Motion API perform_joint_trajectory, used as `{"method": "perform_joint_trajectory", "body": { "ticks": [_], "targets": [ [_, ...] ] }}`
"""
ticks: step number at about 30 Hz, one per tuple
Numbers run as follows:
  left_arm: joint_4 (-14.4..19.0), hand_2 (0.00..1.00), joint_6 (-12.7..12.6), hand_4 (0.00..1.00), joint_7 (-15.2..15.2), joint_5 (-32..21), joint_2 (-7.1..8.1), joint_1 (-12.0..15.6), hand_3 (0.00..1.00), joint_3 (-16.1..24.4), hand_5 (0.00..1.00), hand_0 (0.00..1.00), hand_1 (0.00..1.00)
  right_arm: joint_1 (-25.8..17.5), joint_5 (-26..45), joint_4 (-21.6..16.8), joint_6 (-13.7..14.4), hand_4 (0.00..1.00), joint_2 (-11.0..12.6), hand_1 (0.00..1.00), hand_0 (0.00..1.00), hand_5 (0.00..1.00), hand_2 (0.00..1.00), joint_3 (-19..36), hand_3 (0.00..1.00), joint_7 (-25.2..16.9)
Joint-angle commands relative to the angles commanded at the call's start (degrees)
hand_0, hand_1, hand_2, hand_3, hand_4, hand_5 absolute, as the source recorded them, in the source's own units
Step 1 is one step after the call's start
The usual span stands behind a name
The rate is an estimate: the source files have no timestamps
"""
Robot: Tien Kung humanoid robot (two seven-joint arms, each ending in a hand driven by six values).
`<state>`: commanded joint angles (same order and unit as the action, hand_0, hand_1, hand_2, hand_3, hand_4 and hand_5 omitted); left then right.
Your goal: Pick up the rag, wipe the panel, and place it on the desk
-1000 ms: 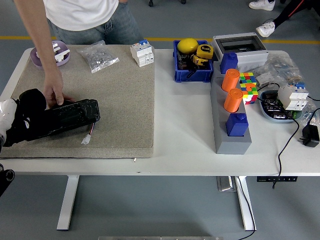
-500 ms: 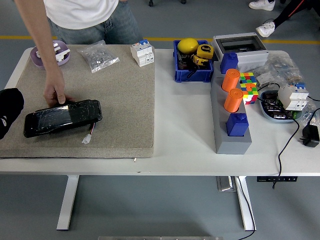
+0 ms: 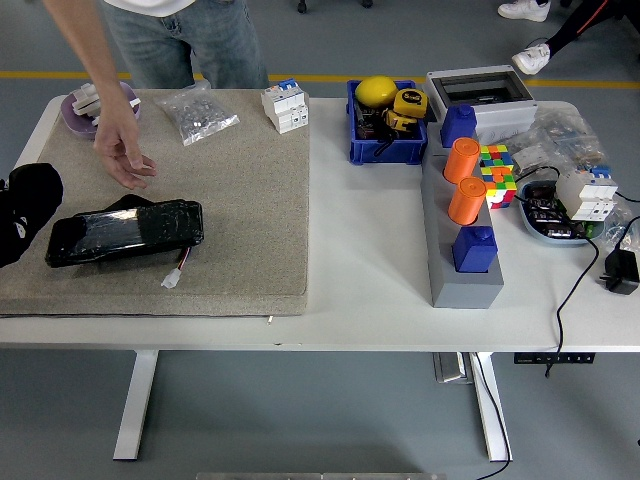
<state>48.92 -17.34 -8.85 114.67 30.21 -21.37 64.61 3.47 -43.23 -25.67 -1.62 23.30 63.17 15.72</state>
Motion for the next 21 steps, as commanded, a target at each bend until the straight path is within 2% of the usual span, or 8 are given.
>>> {"method": "perform_joint_trajectory", "body": {
  "ticks": [3,4,10,11,16,17,21],
  "targets": [
    [-1.3,0.515,0.7,0.047,-0.2,-0.3,0.07,-0.8,0.477,-1.1,0.002,0.343,0.426,0.1,-0.1,-0.1,0.0,0.998,-0.1,0.585,0.759,0.657,0.697,0.2,0.699,0.0],
    [-1.6,0.533,1.1,0.165,-0.3,-0.6,0.12,-1.0,0.510,-1.4,0.002,0.372,0.492,0.1,-0.1,-0.2,0.0,0.998,-0.1,0.585,0.760,0.657,0.697,0.2,0.700,0.0],
    [-3.0,0.533,2.6,0.165,0.1,-2.3,0.43,-2.0,0.510,-2.4,0.002,0.372,0.492,0.1,-0.2,-0.2,0.1,0.998,-0.1,0.585,0.760,0.657,0.697,0.3,0.700,0.0],
    [-3.1,0.597,2.7,0.632,0.1,-2.3,0.47,-2.1,0.559,-2.5,0.002,0.450,0.624,0.2,-0.2,-0.2,0.1,0.998,-0.1,0.585,0.762,0.657,0.696,0.3,0.700,0.0],
    [-2.8,0.597,3.3,0.632,0.5,-2.7,0.53,-2.3,0.559,-2.3,0.002,0.450,0.624,0.2,-0.2,-0.2,0.1,0.998,-0.1,0.585,0.762,0.657,0.696,0.4,0.700,0.0],
    [-2.7,0.754,3.5,0.836,0.4,-2.4,0.54,-2.3,0.611,-2.2,0.063,0.494,0.737,0.2,-0.2,-0.2,0.1,0.998,-0.2,0.585,0.760,0.658,0.696,0.4,0.700,-0.1],
    [-2.5,0.754,4.2,0.836,0.4,-2.3,0.68,-2.4,0.611,-1.9,0.063,0.494,0.737,0.2,-0.2,-0.1,0.1,0.998,-0.1,0.585,0.760,0.658,0.696,0.5,0.700,0.0]
  ]
}}
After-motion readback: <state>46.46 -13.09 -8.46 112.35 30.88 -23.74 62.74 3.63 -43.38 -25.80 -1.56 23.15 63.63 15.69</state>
